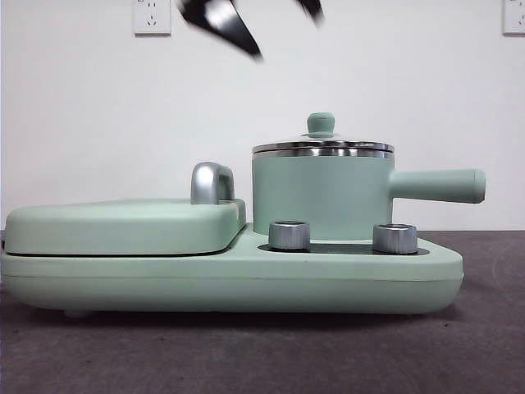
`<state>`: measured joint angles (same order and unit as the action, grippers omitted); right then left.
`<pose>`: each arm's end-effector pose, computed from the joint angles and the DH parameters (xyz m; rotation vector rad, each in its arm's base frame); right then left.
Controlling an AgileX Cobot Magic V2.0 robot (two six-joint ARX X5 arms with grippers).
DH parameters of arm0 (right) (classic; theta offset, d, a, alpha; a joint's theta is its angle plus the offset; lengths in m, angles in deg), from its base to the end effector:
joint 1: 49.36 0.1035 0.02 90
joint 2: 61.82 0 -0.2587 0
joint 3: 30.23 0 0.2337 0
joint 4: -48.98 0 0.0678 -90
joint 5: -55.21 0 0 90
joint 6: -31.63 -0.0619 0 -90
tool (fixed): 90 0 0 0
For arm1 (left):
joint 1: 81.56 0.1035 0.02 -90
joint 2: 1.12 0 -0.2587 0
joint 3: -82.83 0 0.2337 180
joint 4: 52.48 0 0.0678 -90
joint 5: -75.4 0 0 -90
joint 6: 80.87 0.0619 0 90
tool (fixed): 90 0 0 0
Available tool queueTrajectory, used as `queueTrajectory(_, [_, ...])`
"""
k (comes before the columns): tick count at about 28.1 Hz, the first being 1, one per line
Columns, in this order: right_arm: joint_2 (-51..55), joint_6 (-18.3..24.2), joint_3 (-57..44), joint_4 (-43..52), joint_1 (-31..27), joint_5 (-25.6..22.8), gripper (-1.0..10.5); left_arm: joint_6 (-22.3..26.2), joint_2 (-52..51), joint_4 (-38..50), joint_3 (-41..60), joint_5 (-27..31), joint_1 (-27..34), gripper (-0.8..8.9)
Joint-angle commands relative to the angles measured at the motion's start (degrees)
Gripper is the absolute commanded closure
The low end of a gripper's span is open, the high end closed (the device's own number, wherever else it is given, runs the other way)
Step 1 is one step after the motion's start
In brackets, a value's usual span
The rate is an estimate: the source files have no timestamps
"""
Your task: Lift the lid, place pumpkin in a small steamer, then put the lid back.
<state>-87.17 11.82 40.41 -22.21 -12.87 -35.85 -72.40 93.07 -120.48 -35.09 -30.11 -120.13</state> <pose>0.0548 0.0391 0.3237 0.1817 0.5331 0.5241 0.2587 -0.2275 0.3666 0.2900 0.7185 -0.9533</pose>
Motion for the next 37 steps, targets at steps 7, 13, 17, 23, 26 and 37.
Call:
queueTrajectory(7, [-0.4, 1.2, 0.6, 0.6, 0.5, 2.6, 3.5, -13.3, -29.5, 0.3, 26.1, -0.8, 2.9, 3.17])
queueTrajectory(13, [-0.4, 2.4, 0.6, 0.4, 0.5, 2.6, 3.5, -21.9, -48.8, 9.7, 45.2, 8.1, 3.0, 3.17])
queueTrajectory(17, [-0.4, 2.7, 0.6, 0.4, 0.5, 2.6, 3.5, -24.4, -58.1, 10.1, 50.7, 12.5, 3.0, 4.26])
queueTrajectory(23, [-0.4, 4.2, 0.6, 0.6, 0.5, 2.1, 9.1, -24.2, -65.0, 9.4, 51.4, 14.9, 3.0, 8.08])
queueTrajectory(26, [-0.3, 4.2, 0.6, 0.6, 0.5, 2.1, 9.1, -24.2, -66.0, 9.4, 51.3, 14.9, 3.0, 8.08])
queueTrajectory(37, [-0.3, 4.2, 0.6, 0.6, 0.5, 2.1, 9.1, -24.2, -68.7, 14.1, 54.6, 14.9, 3.7, 8.08])
